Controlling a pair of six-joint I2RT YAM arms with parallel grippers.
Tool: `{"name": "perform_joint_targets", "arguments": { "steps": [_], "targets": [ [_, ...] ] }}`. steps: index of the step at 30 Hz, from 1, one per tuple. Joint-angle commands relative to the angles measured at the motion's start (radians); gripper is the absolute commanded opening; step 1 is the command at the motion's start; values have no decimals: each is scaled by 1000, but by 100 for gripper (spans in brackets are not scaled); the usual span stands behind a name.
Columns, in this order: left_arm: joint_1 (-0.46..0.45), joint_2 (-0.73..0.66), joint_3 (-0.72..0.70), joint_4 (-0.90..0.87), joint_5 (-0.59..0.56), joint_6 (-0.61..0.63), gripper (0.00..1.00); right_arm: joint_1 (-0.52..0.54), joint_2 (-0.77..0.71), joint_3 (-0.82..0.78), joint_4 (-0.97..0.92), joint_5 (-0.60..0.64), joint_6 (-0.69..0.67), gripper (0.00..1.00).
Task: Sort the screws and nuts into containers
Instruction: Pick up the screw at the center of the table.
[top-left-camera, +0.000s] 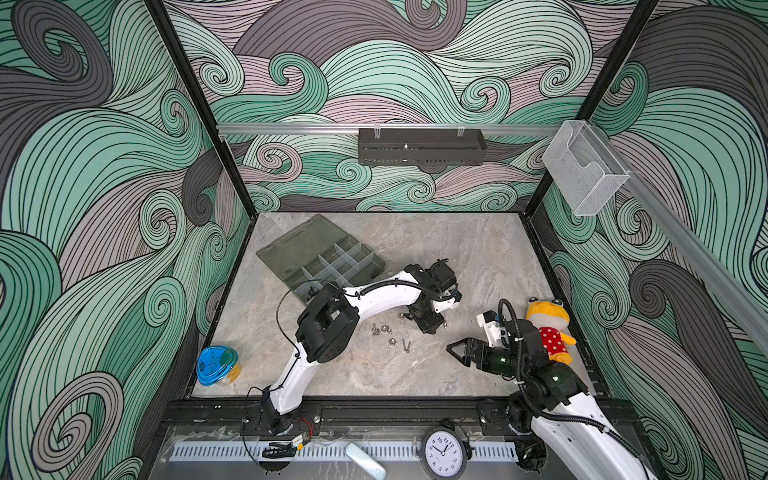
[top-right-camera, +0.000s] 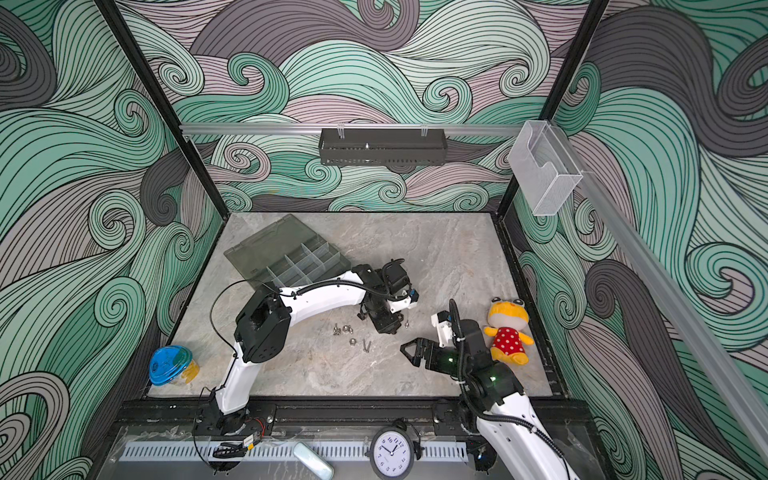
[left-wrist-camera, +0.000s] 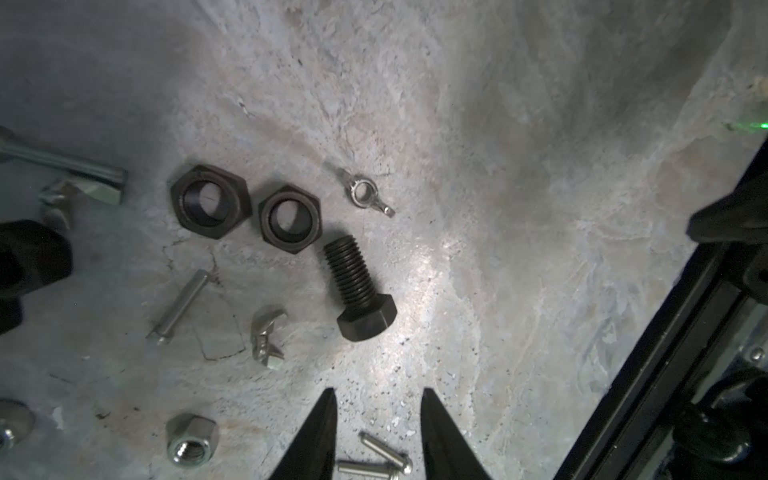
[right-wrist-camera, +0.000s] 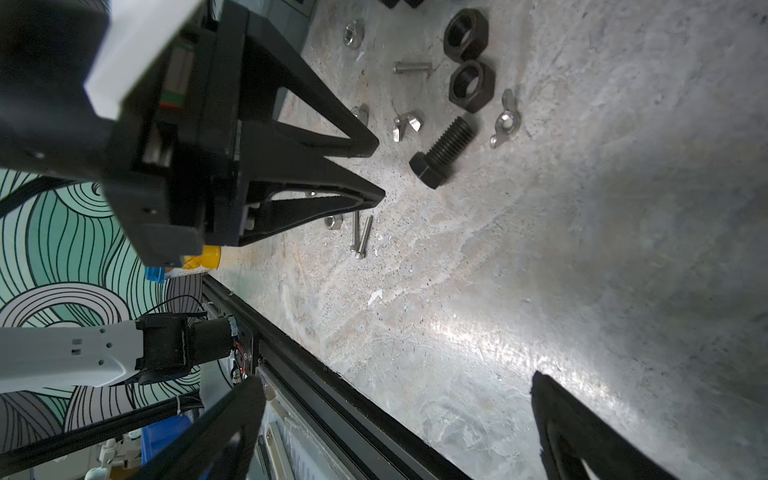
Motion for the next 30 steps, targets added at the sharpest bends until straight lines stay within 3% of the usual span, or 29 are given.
{"name": "perform_joint_targets", "arguments": {
  "steps": [1, 30],
  "targets": [
    [-19, 26, 45, -26, -39, -74, 38, -5, -25, -7, -26, -14, 27, 99],
    [-18, 187, 212, -118, -41, -105, 43, -5, 96, 66, -11, -20, -64, 100]
  ]
}}
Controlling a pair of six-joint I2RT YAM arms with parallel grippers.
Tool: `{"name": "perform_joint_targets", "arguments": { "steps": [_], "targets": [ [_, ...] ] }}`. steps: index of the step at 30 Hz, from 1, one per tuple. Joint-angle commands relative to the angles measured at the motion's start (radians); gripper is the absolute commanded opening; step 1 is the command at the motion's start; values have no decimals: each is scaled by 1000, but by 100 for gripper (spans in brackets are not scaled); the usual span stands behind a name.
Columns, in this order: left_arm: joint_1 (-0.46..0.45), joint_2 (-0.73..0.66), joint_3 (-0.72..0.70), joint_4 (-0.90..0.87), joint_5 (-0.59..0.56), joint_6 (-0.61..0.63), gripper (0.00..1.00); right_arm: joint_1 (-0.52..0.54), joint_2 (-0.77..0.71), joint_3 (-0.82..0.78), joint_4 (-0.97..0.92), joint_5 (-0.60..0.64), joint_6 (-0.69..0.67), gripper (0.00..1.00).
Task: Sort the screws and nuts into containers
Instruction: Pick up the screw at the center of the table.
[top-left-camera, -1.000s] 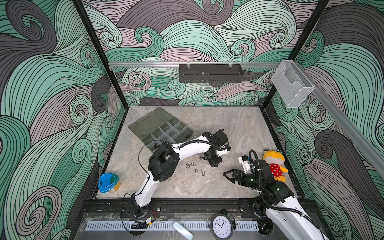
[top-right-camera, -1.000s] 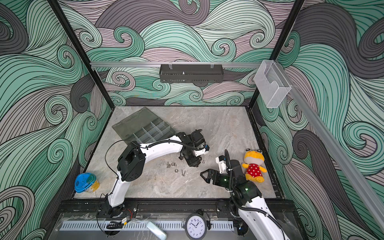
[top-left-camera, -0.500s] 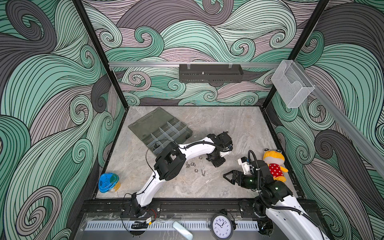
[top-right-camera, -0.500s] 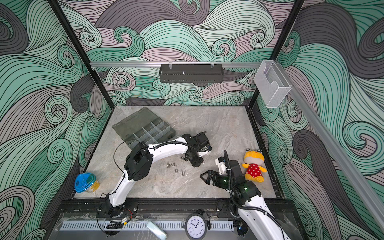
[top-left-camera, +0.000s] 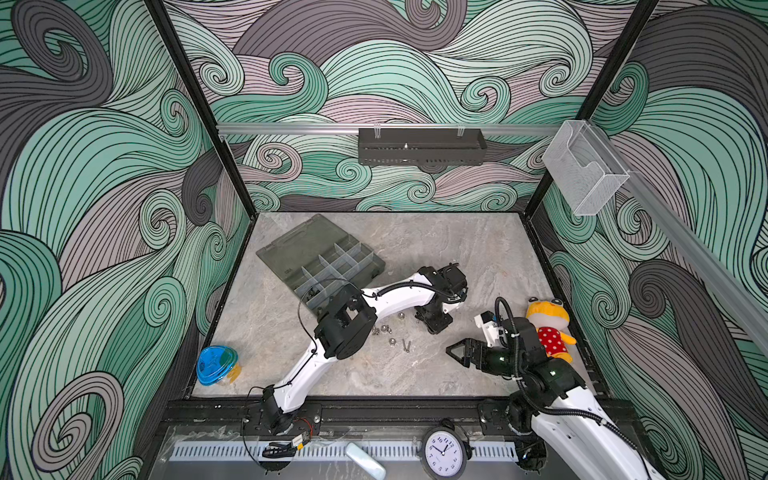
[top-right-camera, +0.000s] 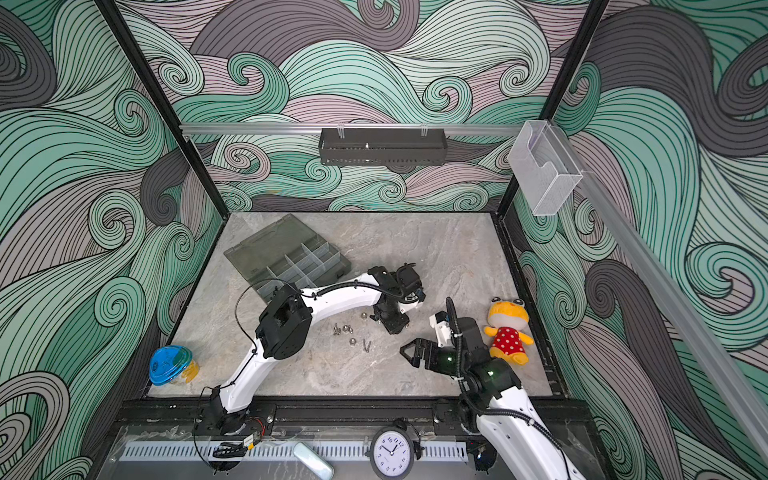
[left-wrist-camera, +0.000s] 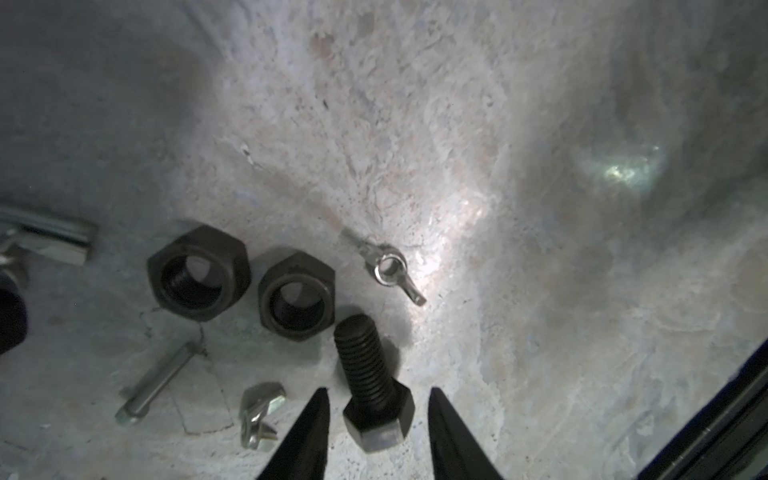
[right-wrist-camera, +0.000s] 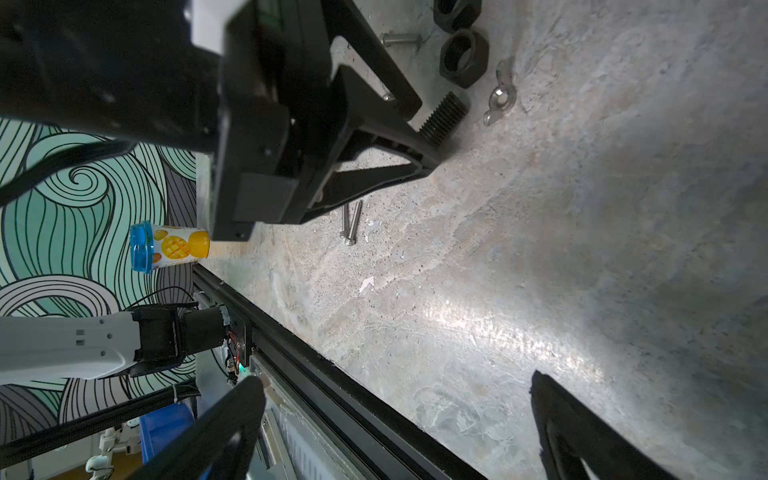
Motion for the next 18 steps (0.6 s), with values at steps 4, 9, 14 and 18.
{"name": "perform_joint_targets", "arguments": {
  "steps": [4, 9, 14, 18],
  "targets": [
    [1, 32, 29, -53, 11, -20, 43, -7, 8, 25, 1, -10, -25, 100],
    [3, 41, 29, -60, 15, -19, 43, -6, -16, 11, 1, -9, -14, 100],
    [8, 50, 35, -53, 13, -19, 43, -7, -29, 8, -3, -8, -8, 100],
    [8, 69, 64, -78, 14, -11, 40, -7, -35, 8, -7, -7, -8, 100]
  ]
}}
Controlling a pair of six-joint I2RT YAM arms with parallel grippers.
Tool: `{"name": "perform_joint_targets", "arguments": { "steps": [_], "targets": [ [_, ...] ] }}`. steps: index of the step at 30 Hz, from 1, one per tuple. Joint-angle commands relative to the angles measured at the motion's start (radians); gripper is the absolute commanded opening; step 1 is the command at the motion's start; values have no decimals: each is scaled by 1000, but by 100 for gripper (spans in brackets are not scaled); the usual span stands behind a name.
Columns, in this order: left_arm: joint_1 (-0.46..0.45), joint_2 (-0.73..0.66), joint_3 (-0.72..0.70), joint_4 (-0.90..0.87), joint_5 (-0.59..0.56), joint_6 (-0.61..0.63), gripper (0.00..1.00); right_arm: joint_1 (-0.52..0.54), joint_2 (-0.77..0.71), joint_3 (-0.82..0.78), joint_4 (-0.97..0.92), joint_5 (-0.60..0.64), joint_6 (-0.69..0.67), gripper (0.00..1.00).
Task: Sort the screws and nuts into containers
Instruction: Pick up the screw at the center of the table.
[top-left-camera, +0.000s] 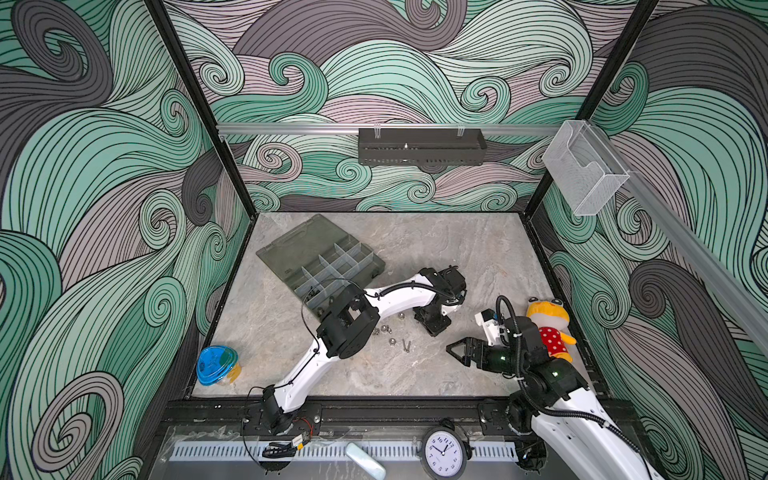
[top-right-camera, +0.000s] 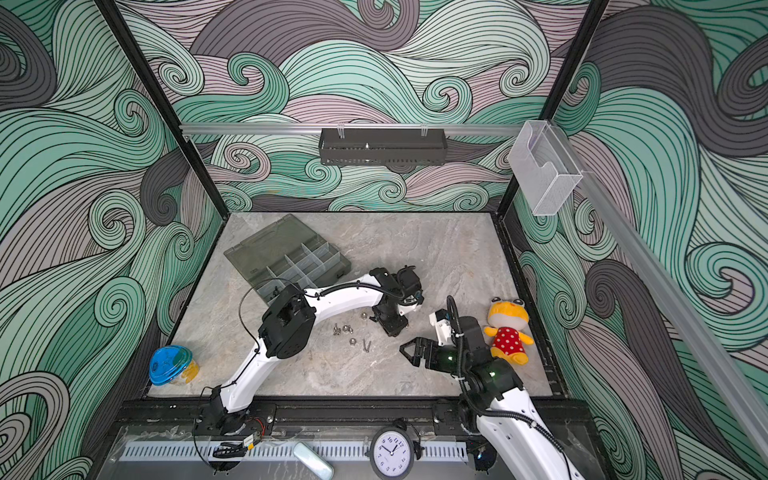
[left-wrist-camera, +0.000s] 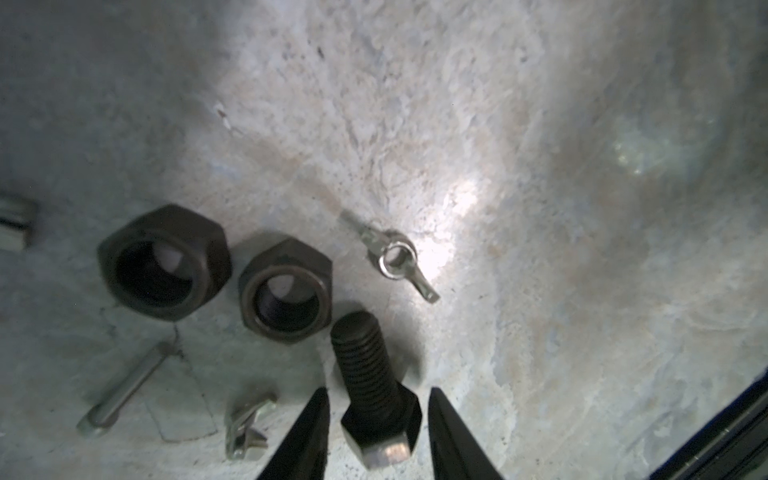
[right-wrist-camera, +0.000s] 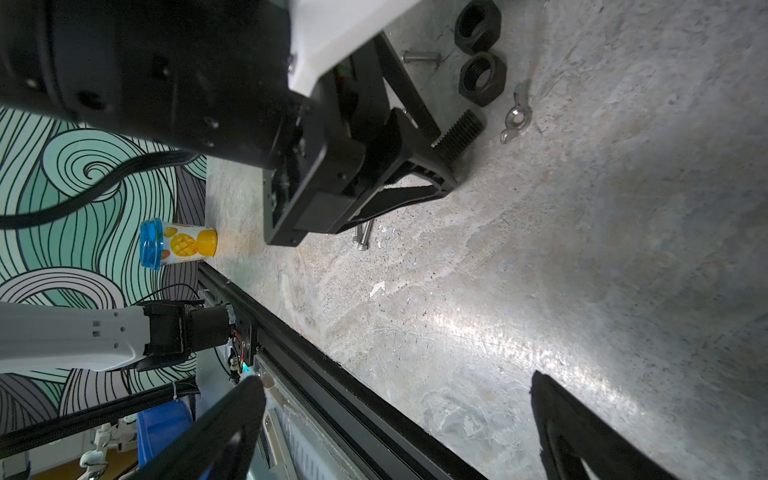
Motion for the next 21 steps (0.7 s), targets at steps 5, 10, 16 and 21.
{"name": "perform_joint_targets", "arguments": {
  "steps": [5, 10, 16, 21],
  "targets": [
    [13, 33, 41, -42, 21, -12, 27, -6, -10, -2, -6, 1, 5, 100],
    [14, -12, 2, -9, 9, -16, 20, -6, -3, 2, -6, 0, -4, 100],
    [41, -153, -85, 58, 5, 7, 17, -5, 13, 25, -1, -1, -30, 100],
    [117, -321, -191, 116, 11, 41, 16, -4, 71, 46, 59, -9, -35, 99]
  ]
}}
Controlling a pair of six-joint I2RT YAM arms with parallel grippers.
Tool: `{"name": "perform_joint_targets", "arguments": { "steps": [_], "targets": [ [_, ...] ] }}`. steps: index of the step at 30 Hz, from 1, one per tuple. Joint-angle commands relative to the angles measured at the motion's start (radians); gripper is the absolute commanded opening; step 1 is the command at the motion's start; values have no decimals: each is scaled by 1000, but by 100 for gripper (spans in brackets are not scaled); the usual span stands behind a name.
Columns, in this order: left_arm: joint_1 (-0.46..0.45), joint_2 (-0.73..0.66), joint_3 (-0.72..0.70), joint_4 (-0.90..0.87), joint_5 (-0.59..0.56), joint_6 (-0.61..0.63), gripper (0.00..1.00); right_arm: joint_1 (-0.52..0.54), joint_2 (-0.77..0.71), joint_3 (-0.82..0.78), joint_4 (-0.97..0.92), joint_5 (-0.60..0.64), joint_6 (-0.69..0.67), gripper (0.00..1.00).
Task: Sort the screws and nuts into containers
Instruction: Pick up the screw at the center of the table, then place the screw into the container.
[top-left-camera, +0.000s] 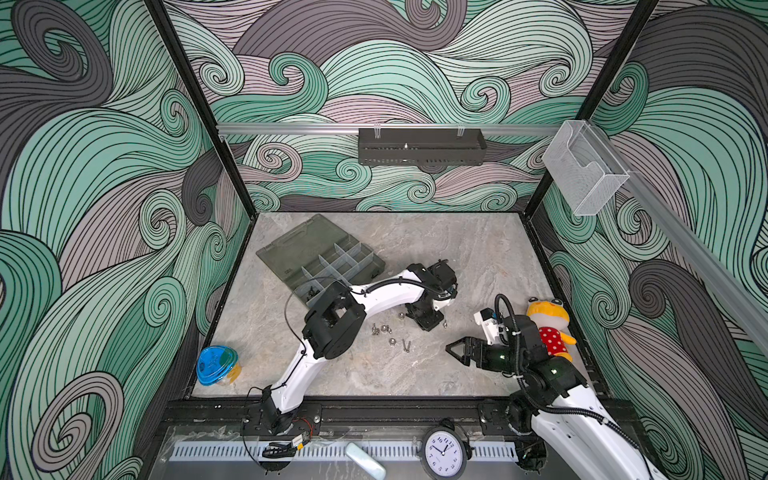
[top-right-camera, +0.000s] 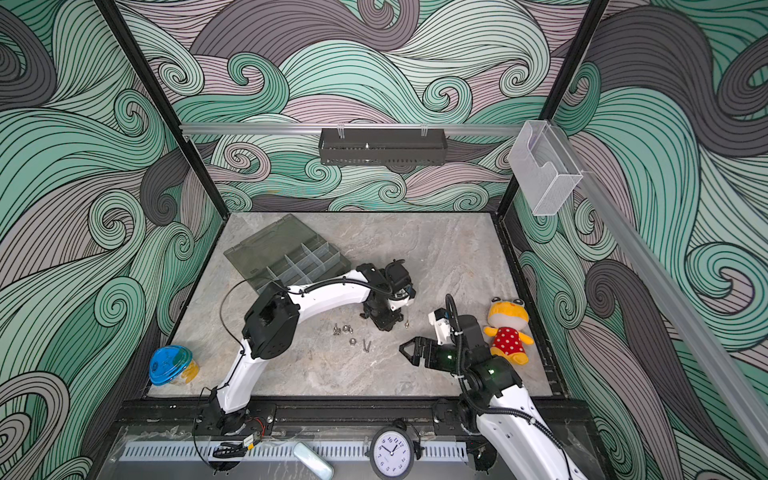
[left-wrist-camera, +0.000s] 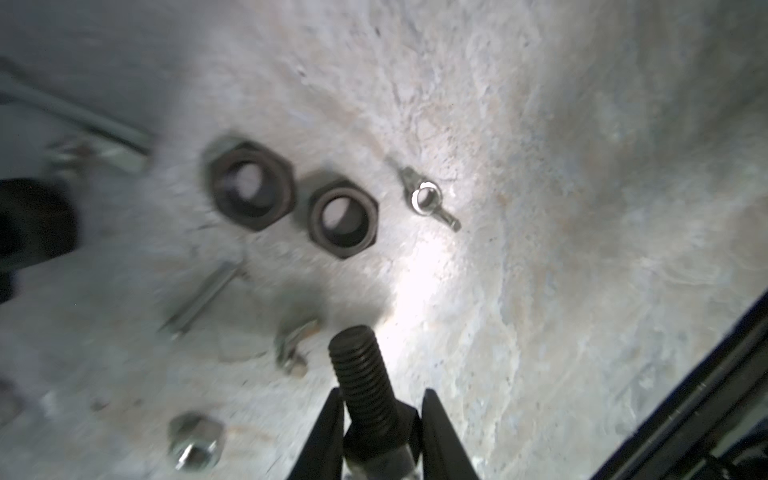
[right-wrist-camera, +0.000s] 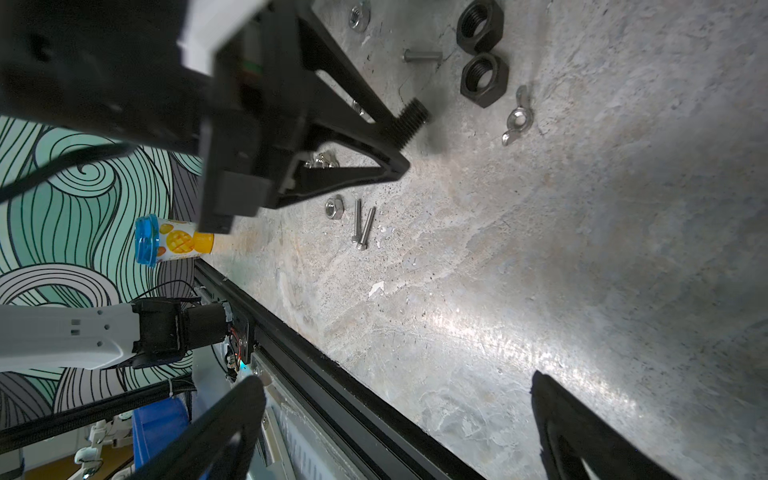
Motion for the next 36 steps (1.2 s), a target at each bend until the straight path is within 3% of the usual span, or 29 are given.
{"name": "perform_joint_targets", "arguments": {
  "steps": [1, 8, 17, 25, 36],
  "targets": [
    [76, -173, -43, 57, 0, 38, 16, -4, 48, 36, 69, -12, -13, 99],
    [292, -396, -259, 72, -57, 147, 16, 43, 244, 136, 198, 3, -42, 100],
    [533, -472, -442, 139, -91, 254, 17, 233, 530, 314, 337, 91, -53, 100],
    [638, -430, -485, 183, -92, 277, 17, 317, 619, 342, 416, 124, -6, 100],
    [642, -402, -535, 186, -85, 294, 18, 318, 631, 350, 377, 161, -38, 99]
  ]
}}
